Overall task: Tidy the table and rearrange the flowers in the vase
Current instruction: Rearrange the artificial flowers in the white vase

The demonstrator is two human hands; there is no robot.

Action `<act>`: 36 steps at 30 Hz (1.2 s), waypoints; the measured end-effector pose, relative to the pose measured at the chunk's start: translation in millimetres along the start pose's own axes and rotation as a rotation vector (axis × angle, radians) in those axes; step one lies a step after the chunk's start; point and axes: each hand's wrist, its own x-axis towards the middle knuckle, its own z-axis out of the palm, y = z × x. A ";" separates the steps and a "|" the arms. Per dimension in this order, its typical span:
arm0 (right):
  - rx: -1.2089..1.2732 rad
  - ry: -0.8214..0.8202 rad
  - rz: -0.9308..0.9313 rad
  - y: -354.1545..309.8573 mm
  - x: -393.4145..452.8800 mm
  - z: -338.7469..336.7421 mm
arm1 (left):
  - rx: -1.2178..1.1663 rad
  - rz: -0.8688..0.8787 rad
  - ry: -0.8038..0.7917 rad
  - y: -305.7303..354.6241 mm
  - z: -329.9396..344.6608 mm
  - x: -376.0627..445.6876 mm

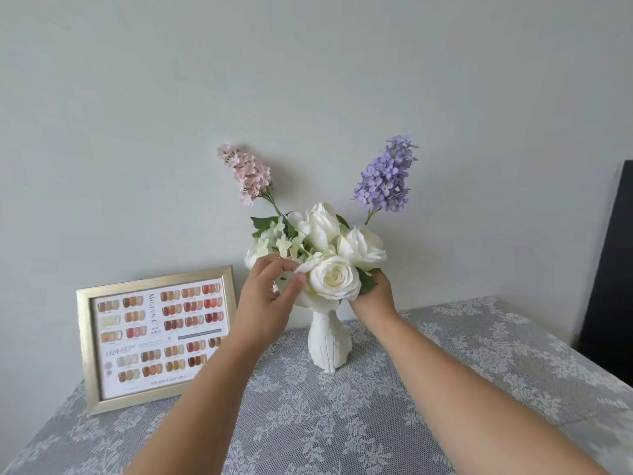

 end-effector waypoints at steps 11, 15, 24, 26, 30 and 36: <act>0.076 0.091 0.094 -8.6 1.6 -14.0 | 0.067 -0.024 0.101 -5.0 -14.4 3.5; 0.055 0.094 0.064 -23.5 -0.8 -19.1 | 0.443 0.266 0.254 3.8 -8.2 -10.2; 0.322 -0.037 0.243 -53.4 -1.2 -17.1 | 0.930 0.284 0.060 16.1 30.9 -11.0; 0.309 -0.029 0.253 -56.7 1.4 -20.8 | 0.768 0.169 0.104 16.7 21.1 1.5; 0.321 -0.022 0.253 -62.1 4.7 -26.4 | 0.585 0.168 0.118 17.4 2.9 16.1; 0.230 0.005 0.093 -79.3 9.3 -31.5 | 0.378 0.179 0.126 20.6 -5.3 16.9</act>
